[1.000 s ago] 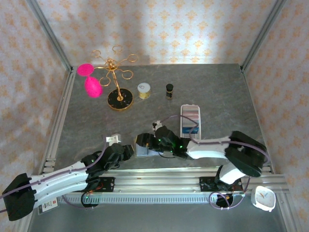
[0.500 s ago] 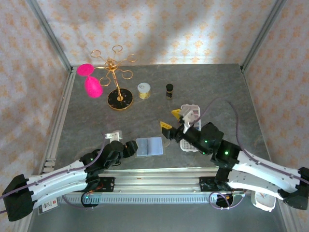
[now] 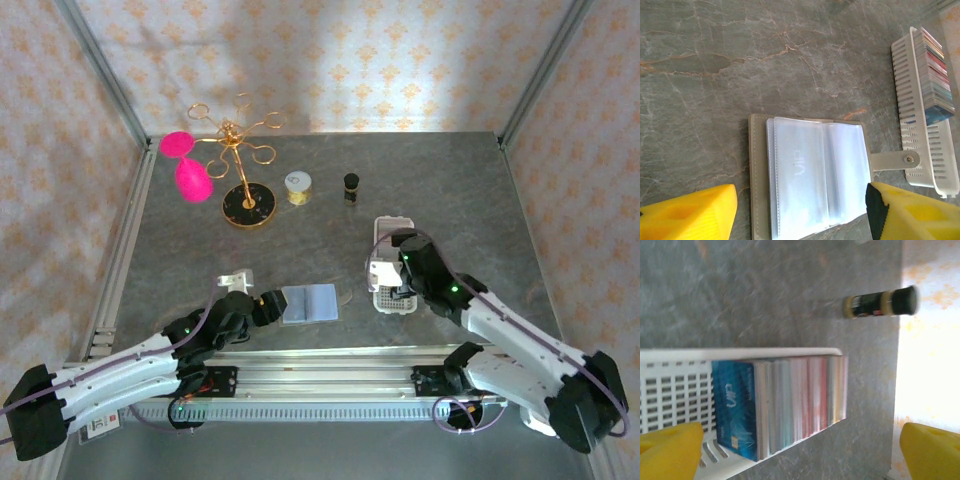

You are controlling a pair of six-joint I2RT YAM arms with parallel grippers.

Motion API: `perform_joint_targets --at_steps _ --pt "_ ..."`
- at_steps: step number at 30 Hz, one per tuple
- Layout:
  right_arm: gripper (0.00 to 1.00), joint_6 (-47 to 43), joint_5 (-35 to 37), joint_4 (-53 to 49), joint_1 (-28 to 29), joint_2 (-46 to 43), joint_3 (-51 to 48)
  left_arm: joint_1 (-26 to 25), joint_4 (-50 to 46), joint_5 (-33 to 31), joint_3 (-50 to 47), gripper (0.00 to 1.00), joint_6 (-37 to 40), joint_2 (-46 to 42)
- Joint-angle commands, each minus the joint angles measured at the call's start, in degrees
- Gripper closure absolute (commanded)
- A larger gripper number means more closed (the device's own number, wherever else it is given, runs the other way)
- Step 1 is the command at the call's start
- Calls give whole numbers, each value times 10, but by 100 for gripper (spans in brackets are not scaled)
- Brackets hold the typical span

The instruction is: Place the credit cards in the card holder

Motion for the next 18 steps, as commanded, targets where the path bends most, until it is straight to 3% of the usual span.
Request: perform_joint_targets --at_steps 1,11,18 --pt "0 -46 14 56 -8 46 -5 -1 11 9 -1 29 17 -3" --pt "0 -60 59 127 -21 187 24 -1 -14 16 -2 29 32 -13" --pt "6 -53 63 91 -21 191 45 -1 -1 19 -8 30 30 -15"
